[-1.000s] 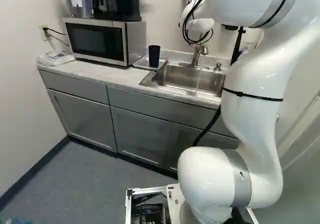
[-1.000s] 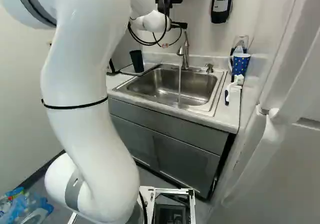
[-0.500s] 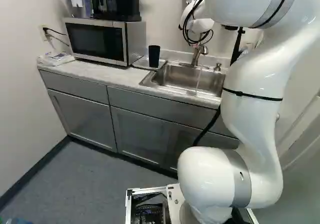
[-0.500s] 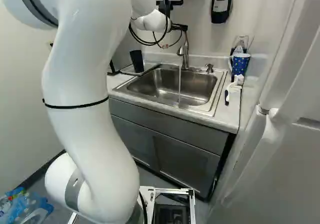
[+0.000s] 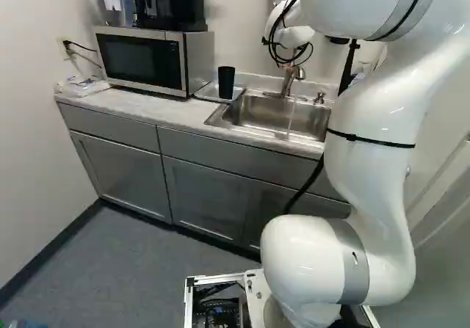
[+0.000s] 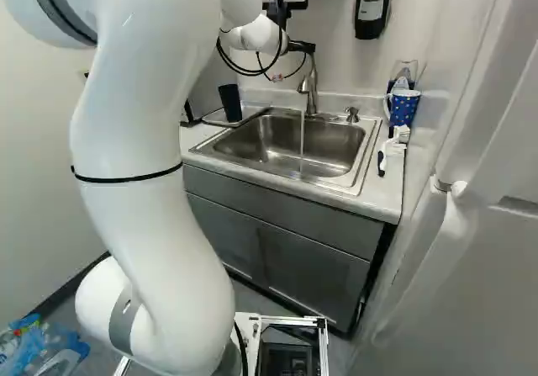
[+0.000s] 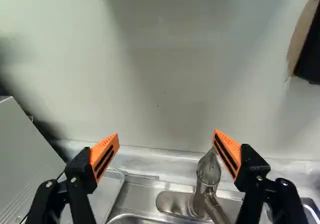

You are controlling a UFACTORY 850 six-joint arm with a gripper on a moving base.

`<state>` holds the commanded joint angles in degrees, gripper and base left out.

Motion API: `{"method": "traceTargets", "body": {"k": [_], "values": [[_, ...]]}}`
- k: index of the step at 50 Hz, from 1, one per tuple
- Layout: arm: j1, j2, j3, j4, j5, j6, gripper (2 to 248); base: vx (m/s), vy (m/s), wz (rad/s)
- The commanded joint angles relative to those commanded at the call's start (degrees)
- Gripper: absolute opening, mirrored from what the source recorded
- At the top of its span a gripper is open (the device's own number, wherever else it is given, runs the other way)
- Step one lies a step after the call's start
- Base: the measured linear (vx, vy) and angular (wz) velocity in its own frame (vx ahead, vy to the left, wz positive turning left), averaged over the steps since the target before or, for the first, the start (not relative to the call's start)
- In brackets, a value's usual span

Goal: Rinse the cup and place it in the tray

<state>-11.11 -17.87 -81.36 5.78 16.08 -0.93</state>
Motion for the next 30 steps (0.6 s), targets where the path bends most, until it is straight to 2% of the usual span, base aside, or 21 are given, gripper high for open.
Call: {"method": "traceTargets", "body": {"k": [30], "values": [[0.0,0.6,-1.0,0.0,0.0,0.0,247,0.000,0.000,0.000]]}}
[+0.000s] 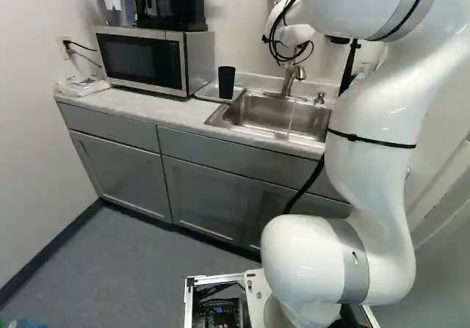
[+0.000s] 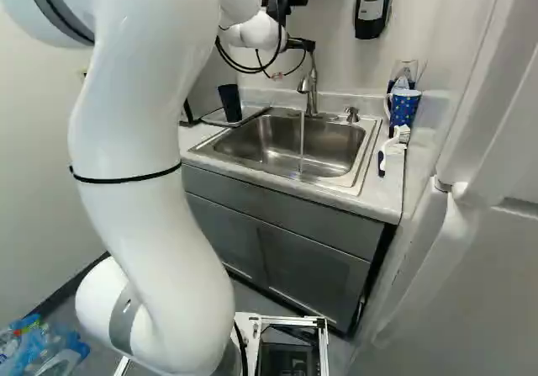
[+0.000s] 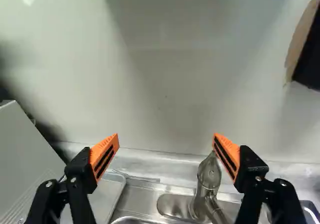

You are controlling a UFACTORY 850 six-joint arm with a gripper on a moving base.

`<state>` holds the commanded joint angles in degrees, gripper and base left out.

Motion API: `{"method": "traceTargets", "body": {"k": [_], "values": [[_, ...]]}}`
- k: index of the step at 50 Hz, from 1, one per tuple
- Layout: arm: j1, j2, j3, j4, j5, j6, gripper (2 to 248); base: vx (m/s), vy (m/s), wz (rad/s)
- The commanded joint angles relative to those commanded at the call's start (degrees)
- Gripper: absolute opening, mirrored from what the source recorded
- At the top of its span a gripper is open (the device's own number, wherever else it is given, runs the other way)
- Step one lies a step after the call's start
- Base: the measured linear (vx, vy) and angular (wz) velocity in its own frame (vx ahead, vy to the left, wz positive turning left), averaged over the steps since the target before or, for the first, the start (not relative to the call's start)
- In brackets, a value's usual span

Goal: Rinse the cup and place it in the tray

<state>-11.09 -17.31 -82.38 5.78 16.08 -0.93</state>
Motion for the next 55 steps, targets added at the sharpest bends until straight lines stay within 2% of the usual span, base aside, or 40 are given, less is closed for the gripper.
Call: {"method": "traceTargets", "body": {"k": [17,30,55], "values": [[0.0,0.5,-1.5,0.0,-0.2,0.0,247,0.000,0.000,0.000],[0.0,0.7,-2.7,0.0,-2.1,0.0,247,0.000,0.000,0.000],[0.0,1.0,-4.3,0.0,-11.9,0.0,247,0.000,0.000,0.000]]}}
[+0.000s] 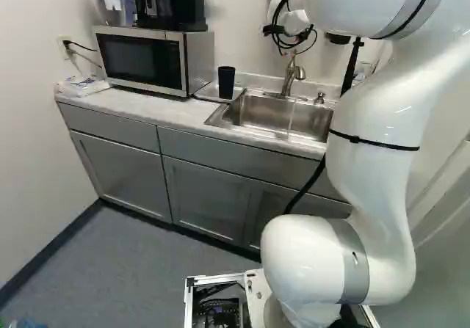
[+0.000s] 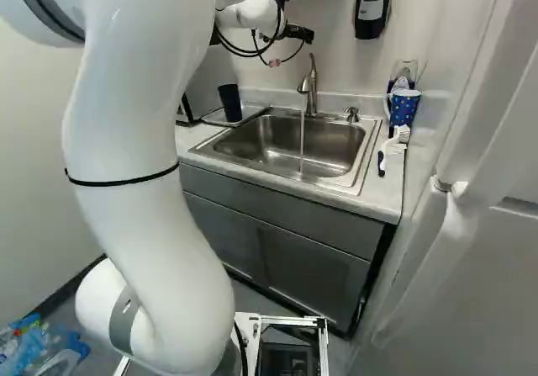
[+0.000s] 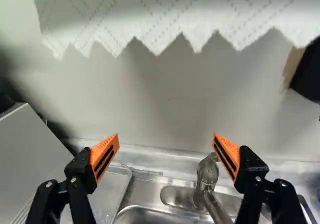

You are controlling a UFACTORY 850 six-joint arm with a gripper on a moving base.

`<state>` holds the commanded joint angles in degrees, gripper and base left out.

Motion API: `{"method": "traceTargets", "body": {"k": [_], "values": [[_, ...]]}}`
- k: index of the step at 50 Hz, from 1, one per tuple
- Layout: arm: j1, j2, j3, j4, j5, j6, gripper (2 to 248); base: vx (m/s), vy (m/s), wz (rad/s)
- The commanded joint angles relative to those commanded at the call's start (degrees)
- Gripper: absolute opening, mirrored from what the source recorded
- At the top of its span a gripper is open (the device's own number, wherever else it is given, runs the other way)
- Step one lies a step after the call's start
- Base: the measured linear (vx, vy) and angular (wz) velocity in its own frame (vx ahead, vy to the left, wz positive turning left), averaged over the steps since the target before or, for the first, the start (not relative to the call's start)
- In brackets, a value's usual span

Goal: Rinse the cup and place it in the tray

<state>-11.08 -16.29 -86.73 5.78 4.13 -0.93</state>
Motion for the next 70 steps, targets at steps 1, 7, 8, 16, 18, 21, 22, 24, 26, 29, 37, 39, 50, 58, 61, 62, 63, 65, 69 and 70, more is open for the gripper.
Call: {"method": "traceTargets", "body": {"k": [1,7,8,16,18,21,22,24,26,29,37,39,50,58,61,62,63,65,69,70], "values": [[0.0,-0.1,-0.1,0.0,-0.5,0.0,247,0.000,0.000,0.000],[-0.1,-0.7,-0.8,0.0,-1.3,0.0,247,0.000,0.000,0.000],[-0.1,-0.8,-0.9,0.0,-1.3,0.0,247,0.000,0.000,0.000],[-0.4,-2.4,-2.7,0.0,-1.3,0.0,247,0.000,0.000,0.000],[-0.4,-2.7,-3.1,0.0,-1.3,0.0,247,0.000,0.000,0.000],[-0.5,-2.9,-3.3,0.0,-1.3,0.0,247,0.000,0.000,0.000],[-0.5,-2.9,-3.3,0.0,-1.3,0.0,247,0.000,0.000,0.000],[-0.5,-2.9,-3.3,0.0,-1.3,0.0,247,0.000,0.000,0.000],[-0.5,-2.9,-3.3,0.0,-1.3,0.0,247,0.000,0.000,0.000],[-0.5,-2.9,-3.3,0.0,-1.3,0.0,247,0.000,0.000,0.000],[-0.5,-2.9,-3.3,0.0,-1.3,0.0,247,0.000,0.000,0.000],[-0.5,-2.9,-3.3,0.0,-1.3,0.0,247,0.000,0.000,0.000],[-0.5,-2.9,-3.3,0.0,-1.3,0.0,247,0.000,0.000,0.000],[-0.5,-2.9,-3.3,0.0,-1.3,0.0,247,0.000,0.000,0.000],[-0.5,-2.9,-3.3,0.0,-1.5,0.0,247,0.000,0.000,0.000],[-0.5,-2.9,-3.3,0.0,-1.5,0.0,247,0.000,0.000,0.000],[-0.5,-2.9,-3.3,0.0,-1.6,0.0,247,0.000,0.000,0.000],[-0.5,-2.9,-3.3,0.0,-1.7,0.0,247,0.000,0.000,0.000],[-0.5,-2.9,-3.3,0.0,-1.9,0.0,247,0.000,0.000,0.000],[-0.5,-2.9,-3.3,0.0,-2.0,0.0,247,0.000,0.000,0.000]]}}
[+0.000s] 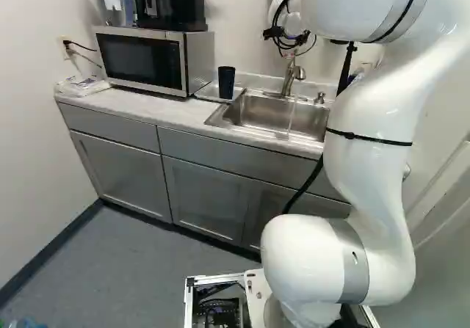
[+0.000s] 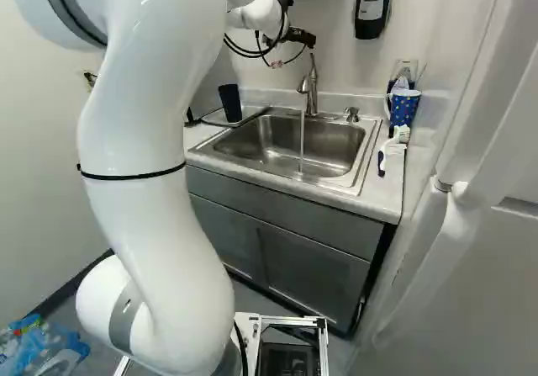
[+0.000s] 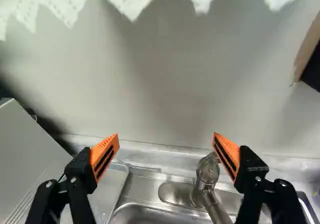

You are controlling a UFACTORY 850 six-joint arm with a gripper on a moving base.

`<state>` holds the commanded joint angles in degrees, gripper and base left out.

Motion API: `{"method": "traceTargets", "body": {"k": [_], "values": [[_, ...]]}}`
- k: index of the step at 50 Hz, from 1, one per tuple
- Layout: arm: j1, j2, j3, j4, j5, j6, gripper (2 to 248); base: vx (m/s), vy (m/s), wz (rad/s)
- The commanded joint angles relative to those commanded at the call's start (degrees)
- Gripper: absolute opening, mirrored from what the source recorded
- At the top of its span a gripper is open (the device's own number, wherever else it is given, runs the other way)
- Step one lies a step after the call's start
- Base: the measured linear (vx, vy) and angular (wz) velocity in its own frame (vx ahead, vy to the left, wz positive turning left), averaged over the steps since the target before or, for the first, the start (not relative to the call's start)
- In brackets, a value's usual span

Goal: Rinse the cup and place it in the tray

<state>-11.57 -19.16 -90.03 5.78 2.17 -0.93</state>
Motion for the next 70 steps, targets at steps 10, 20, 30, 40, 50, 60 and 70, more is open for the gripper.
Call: {"method": "traceTargets", "body": {"k": [10,20,30,40,50,60,70], "values": [[0.0,0.0,0.0,0.0,-0.8,0.0,247,0.000,0.000,0.000],[0.0,0.2,0.3,0.0,-1.7,0.0,247,0.000,0.000,0.000],[-0.2,1.6,1.9,0.0,-2.6,0.0,247,0.000,0.000,0.000],[-0.3,3.3,3.8,0.0,-3.6,0.0,247,0.000,0.000,0.000],[-0.4,3.8,4.4,0.0,-4.2,0.0,247,0.000,0.000,0.000],[-0.4,3.8,4.4,0.0,-4.2,0.0,247,0.000,0.000,0.000],[-0.4,3.8,4.4,0.0,-3.9,0.0,247,0.000,0.000,0.000]]}}
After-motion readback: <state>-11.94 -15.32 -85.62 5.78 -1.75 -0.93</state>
